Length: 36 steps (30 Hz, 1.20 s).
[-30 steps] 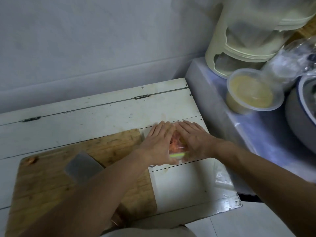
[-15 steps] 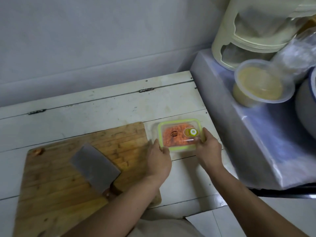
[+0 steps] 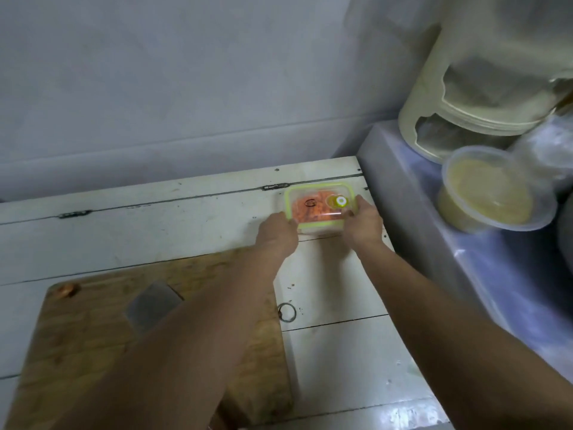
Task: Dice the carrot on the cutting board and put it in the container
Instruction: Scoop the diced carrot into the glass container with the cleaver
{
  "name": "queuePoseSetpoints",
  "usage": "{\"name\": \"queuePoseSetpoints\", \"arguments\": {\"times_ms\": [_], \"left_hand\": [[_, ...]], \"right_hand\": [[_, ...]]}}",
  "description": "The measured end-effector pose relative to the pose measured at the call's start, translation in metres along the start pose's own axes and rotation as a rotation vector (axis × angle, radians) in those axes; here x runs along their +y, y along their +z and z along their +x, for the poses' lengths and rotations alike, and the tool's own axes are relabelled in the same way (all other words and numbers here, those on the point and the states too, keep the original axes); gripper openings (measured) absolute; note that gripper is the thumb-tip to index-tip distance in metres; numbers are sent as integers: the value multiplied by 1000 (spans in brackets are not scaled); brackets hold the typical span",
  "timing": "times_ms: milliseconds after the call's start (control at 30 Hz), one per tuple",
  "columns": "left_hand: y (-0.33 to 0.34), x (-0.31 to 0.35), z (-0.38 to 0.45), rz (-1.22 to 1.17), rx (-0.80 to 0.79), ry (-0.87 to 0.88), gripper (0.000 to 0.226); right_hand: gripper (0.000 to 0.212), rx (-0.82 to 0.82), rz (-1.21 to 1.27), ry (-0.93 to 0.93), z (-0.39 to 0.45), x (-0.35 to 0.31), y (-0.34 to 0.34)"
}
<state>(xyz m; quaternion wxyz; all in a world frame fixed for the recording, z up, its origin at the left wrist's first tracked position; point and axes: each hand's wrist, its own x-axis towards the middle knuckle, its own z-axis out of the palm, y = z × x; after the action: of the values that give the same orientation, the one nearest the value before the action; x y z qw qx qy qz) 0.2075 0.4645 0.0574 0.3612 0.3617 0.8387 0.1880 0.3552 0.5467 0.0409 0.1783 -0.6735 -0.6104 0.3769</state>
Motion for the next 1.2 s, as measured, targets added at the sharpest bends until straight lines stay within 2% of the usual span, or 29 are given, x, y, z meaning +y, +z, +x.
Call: {"name": "queuePoseSetpoints", "arguments": {"times_ms": [100,200,300,333,433,500,567,600,667,800,867,933,967,1033,1100,1200], "left_hand": [[-3,-5,6,-8,-13,5,50],[-8,-25,-7,-179,-12,-44,53],[-26,-66,-53,-403,42,-24,37],[-34,-86,-75,-423,65,-23,32],[-61,-161,-142,-462,205,-32,27],[-77,-219,-172,-494,298,-101,25],[-96,-274,-191,-462,374,-185,23],[-108,-298,-198,-447,417,-213,23],[-134,-341,-205,-420,503,-255,23],[-179,-394,-193,-424,535,-223,23],[-197,-404,-182,-411,521,-189,25],[-213,-409,-167,-371,491,-125,26],[-220,-410,-157,-333,474,-88,27],[-233,-411,-137,-283,464,-27,28],[-247,-412,-118,-254,460,-14,31],[-256,-416,-95,-158,406,40,32]], "right_hand": [[49,16,-12,-12,9,-5,6],[54,86,24,-18,1,-1,7],[45,275,-29,-224,-52,1,24],[37,266,-55,-327,-83,0,36],[19,-22,-129,-590,-197,3,79],[34,-174,-319,-655,-267,10,107],[62,-284,-525,-591,-311,26,131],[72,-294,-593,-569,-324,33,141],[79,-262,-707,-585,-339,35,153],[71,-185,-883,-580,-356,6,160],[56,-145,-800,-491,-367,-19,162],[30,-103,-474,-362,-380,-39,167],[25,-130,-290,-264,-386,-46,174],[33,-212,67,-24,-394,-60,189],[33,-267,309,183,-401,-73,210],[26,-295,360,285,-402,-80,242]]}}
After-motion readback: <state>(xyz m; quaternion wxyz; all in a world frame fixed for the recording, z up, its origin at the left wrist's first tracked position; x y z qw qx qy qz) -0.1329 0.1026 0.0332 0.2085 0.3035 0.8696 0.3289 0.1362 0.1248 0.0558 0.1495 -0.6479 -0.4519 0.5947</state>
